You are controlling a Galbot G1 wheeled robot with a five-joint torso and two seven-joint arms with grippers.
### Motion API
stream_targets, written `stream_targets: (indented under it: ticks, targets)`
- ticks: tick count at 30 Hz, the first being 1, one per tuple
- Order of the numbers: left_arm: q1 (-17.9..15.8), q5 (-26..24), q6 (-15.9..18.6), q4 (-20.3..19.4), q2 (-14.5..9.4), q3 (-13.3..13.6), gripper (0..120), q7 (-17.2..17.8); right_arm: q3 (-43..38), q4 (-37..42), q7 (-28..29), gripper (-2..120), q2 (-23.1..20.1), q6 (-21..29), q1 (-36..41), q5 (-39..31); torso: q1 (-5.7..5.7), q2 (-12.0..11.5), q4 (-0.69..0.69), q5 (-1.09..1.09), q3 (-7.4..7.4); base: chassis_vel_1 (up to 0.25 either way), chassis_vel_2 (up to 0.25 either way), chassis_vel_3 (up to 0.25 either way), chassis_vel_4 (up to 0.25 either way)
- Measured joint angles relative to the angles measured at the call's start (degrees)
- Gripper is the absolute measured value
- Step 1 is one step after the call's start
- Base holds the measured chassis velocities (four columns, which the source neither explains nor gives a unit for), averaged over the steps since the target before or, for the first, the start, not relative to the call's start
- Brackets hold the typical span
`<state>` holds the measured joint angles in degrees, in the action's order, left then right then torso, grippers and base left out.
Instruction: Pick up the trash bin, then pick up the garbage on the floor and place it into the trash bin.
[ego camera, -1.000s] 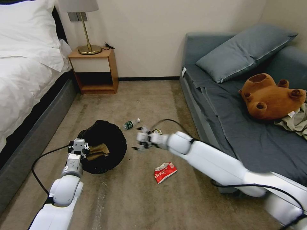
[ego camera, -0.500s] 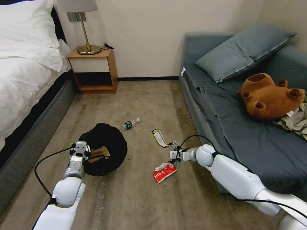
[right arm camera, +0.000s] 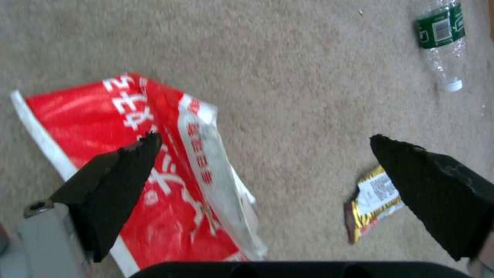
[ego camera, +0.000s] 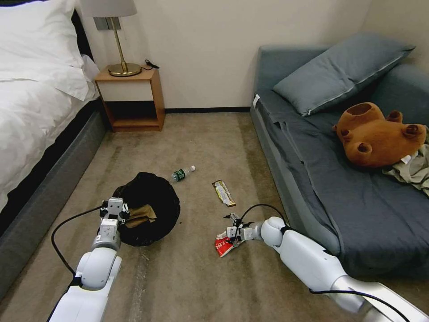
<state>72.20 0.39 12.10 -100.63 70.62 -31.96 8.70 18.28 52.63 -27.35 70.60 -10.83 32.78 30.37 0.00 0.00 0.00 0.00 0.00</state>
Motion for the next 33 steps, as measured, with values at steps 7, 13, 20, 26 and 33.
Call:
stream_targets:
  ticks: [7, 13, 20, 26, 33]
  targets:
    - [1.5, 0.0, -0.2, -0.6, 0.4, 0.1, 4, 0.0, -1.1, -3.4, 0.6, 96, 2.6, 0.4, 1.3, 0.5, 0.00, 0.0, 0.00, -0.01, 0.00, 0.000, 0.000, 0.000, 0.000]
    - [3.0, -0.2, -0.8, -1.1, 0.2, -0.8, 4, -0.2, -2.5, -8.0, 1.2, 77, 4.9, 0.3, 1.5, 1.6, 0.00, 0.0, 0.00, 0.00, 0.00, 0.000, 0.000, 0.000, 0.000]
    - [4.6, -0.2, -1.3, -2.1, 0.5, -1.6, 4, -0.5, -4.0, -11.7, 1.2, 49, 6.5, -0.3, 0.7, 2.8, 0.00, 0.0, 0.00, 0.01, 0.00, 0.000, 0.000, 0.000, 0.000]
    - [5.0, -0.2, -1.5, -2.1, 0.6, -1.9, 4, -0.6, -4.0, -11.1, 1.2, 28, 6.1, -0.4, 0.6, 2.8, 0.00, 0.0, 0.00, 0.00, 0.00, 0.000, 0.000, 0.000, 0.000]
    - [4.6, -0.2, -1.3, -2.6, 0.9, -1.2, 4, -0.4, -3.9, -9.7, 1.3, 4, 5.1, -0.4, -0.1, 1.6, 0.00, 0.0, 0.00, 0.01, 0.00, 0.000, 0.000, 0.000, 0.000]
